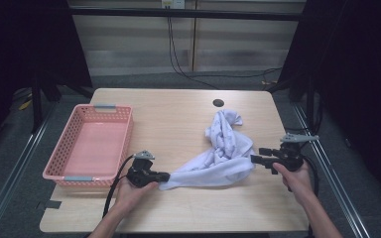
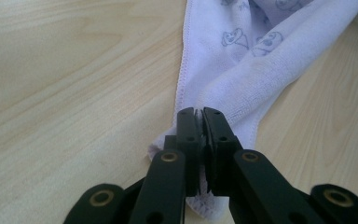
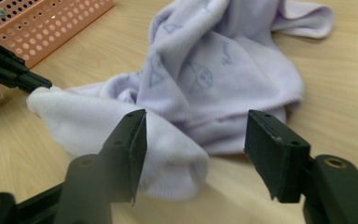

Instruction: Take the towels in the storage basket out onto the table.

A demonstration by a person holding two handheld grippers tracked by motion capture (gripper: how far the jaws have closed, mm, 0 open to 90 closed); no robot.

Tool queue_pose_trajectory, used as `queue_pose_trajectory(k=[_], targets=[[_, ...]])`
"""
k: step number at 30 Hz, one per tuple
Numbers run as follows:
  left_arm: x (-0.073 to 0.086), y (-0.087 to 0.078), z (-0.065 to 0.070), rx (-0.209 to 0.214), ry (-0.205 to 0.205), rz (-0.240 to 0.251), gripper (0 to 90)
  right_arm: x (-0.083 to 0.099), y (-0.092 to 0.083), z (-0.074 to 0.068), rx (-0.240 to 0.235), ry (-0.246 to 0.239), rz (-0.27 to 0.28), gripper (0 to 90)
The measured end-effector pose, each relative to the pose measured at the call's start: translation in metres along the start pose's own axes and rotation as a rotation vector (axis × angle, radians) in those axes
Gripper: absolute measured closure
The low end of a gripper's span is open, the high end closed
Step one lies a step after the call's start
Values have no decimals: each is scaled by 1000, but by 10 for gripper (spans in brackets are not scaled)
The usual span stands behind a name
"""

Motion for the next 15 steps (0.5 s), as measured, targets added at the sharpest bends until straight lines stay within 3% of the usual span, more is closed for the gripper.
queue_pose_trajectory(k=[7, 9, 12, 15], targets=[[2, -1, -1, 7, 0, 1, 859, 34, -26, -9, -21, 10, -23, 399], [2, -1, -1, 15, 0, 8, 848, 43, -21, -11, -27, 18, -55, 376], [1, -3, 0, 16, 9, 20, 826, 44, -4, -14, -27, -9, -100, 360], [-1, -7, 3, 31, 21, 51, 816, 36, 7, -13, -30, -28, -79, 372]])
Point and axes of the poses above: each handheld gripper's, and its own axes: y roughly forward along the jaws, x roughly out of its underside, z roughly to its right, the point moved 2 cm from there along y, roughly forward along the jaws
